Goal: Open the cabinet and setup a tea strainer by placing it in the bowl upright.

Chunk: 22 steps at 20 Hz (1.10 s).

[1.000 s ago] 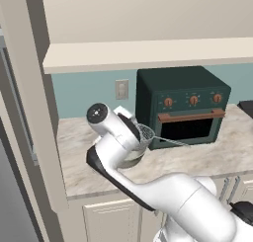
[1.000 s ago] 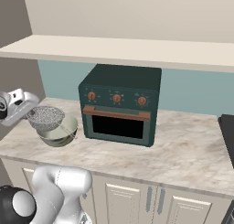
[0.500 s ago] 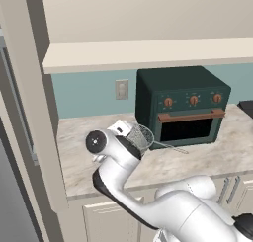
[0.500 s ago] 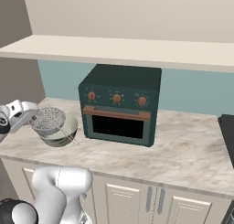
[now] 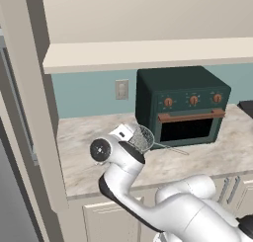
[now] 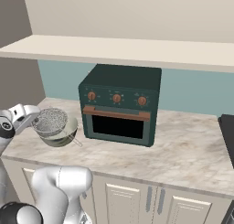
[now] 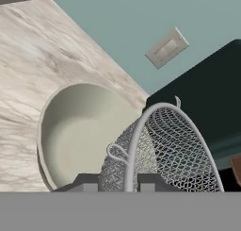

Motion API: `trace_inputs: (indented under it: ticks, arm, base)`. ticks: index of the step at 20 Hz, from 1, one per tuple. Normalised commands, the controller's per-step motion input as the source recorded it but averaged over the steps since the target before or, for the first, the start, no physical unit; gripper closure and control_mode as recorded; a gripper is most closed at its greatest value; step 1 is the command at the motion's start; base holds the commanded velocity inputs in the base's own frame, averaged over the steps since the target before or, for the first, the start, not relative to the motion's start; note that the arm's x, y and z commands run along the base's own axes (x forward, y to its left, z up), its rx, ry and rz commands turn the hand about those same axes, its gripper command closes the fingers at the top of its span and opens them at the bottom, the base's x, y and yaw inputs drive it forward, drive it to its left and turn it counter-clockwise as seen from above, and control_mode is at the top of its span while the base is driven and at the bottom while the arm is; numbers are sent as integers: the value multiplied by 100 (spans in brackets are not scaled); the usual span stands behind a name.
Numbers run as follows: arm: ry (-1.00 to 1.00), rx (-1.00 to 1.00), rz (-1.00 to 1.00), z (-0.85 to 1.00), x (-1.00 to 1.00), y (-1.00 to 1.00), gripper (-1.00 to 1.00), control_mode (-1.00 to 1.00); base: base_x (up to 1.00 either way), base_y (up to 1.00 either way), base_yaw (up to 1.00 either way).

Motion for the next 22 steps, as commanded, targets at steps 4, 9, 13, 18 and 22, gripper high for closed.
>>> trace_inputs:
  ticks: [4,9,13,18,22]
  arm:
    - [3,0,0,-3,6,0,100,-100]
    - [11,0,0,-13,13,4,100,-100]
    - [6,0,0,-3,13,18,100,-100]
    - [0,0,0,0,5,21,100,-100]
    - [0,0,0,-1,10,24,100,-100]
  base:
    - [0,0,0]
    - [0,0,0]
    - [0,0,0]
    - [0,0,0]
    - [0,0,0]
